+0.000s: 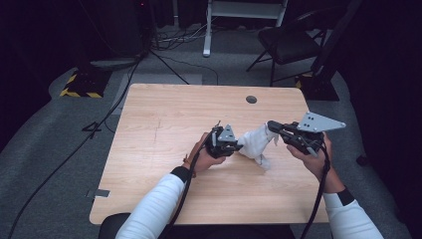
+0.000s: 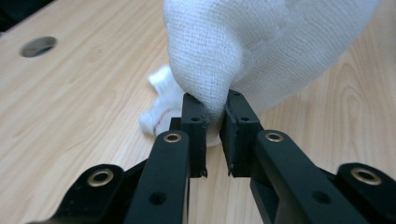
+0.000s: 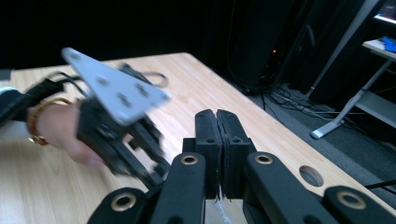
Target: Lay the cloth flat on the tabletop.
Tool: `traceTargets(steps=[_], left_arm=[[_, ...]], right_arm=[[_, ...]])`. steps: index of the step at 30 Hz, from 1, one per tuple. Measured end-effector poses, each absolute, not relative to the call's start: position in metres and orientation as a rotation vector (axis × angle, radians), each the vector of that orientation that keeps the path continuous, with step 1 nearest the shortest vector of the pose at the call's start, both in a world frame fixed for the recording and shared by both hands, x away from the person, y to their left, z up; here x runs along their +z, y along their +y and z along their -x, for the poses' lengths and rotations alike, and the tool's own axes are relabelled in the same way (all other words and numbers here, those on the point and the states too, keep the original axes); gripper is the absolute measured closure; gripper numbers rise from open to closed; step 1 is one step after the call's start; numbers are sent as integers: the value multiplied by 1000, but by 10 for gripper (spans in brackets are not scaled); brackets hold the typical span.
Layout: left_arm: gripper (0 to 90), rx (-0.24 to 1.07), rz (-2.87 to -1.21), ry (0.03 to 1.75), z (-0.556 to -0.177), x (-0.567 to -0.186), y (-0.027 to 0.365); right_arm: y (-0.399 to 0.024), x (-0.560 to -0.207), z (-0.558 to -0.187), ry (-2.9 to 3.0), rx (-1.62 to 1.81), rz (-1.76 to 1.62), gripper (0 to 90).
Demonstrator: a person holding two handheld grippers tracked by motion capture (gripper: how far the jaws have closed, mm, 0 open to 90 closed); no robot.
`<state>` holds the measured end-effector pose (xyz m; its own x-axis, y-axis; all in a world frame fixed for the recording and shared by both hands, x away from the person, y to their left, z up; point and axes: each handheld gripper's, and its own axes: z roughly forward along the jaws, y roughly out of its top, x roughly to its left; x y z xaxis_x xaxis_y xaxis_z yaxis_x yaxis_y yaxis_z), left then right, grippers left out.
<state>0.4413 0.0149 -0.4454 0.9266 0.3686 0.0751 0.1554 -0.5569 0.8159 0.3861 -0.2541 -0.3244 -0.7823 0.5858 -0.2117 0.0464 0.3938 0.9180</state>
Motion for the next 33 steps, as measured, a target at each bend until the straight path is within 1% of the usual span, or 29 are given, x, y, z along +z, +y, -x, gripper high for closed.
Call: traceTargets(steps=[5,7,12,13,15,16,17,18,19,20,21,23,25,26,27,28,29,30,31,33], left_arm=[[808,331,-2144,361,-423,-420,47],[811,367,-2153,343,-412,-410,56],[825,410,-2202,310,-388,-393,70],[809,411,-2212,320,-386,-394,70],[711,432,-2223,381,-389,-399,68],[711,439,-2227,415,-393,-404,67],[685,429,-2227,443,-398,-409,67],[576,415,-2223,458,-400,-412,67],[576,396,-2218,474,-404,-416,68],[549,387,-2216,485,-406,-419,68],[549,382,-2218,492,-406,-422,69],[442,375,-2219,505,-406,-427,71],[428,399,-2231,524,-405,-433,74],[399,403,-2234,540,-406,-437,76],[377,383,-2242,575,-407,-444,81],[358,383,-2242,575,-407,-444,81],[337,367,-2238,585,-406,-447,83],[337,348,-2241,588,-404,-450,86],[326,344,-2257,573,-401,-451,87],[316,344,-2277,531,-392,-453,88]], right_arm=[[-264,-324,-379,2112,1413,-563,884],[-265,-325,-377,2109,1417,-562,883],[-271,-338,-373,2131,1431,-591,883],[-270,-348,-375,2162,1406,-621,882],[-270,-362,-381,2196,1355,-650,881],[-270,-362,-381,2196,1355,-650,881],[-270,-371,-385,2218,1324,-671,881],[-271,-391,-393,2242,1231,-718,879],[-271,-391,-393,2242,1231,-718,879],[-276,-410,-404,2284,1176,-781,876],[-276,-410,-404,2284,1176,-781,876],[-282,-427,-412,2314,1091,-827,861],[-290,-439,-418,2338,1064,-882,843],[-293,-443,-420,2351,1038,-901,813],[-299,-448,-420,2322,950,-923,742],[-302,-450,-421,2316,930,-947,742],[-305,-451,-420,2313,935,-962,689],[-305,-451,-420,2313,935,-962,689],[-309,-452,-418,2309,958,-979,624],[-311,-451,-416,2319,1000,-973,608]])
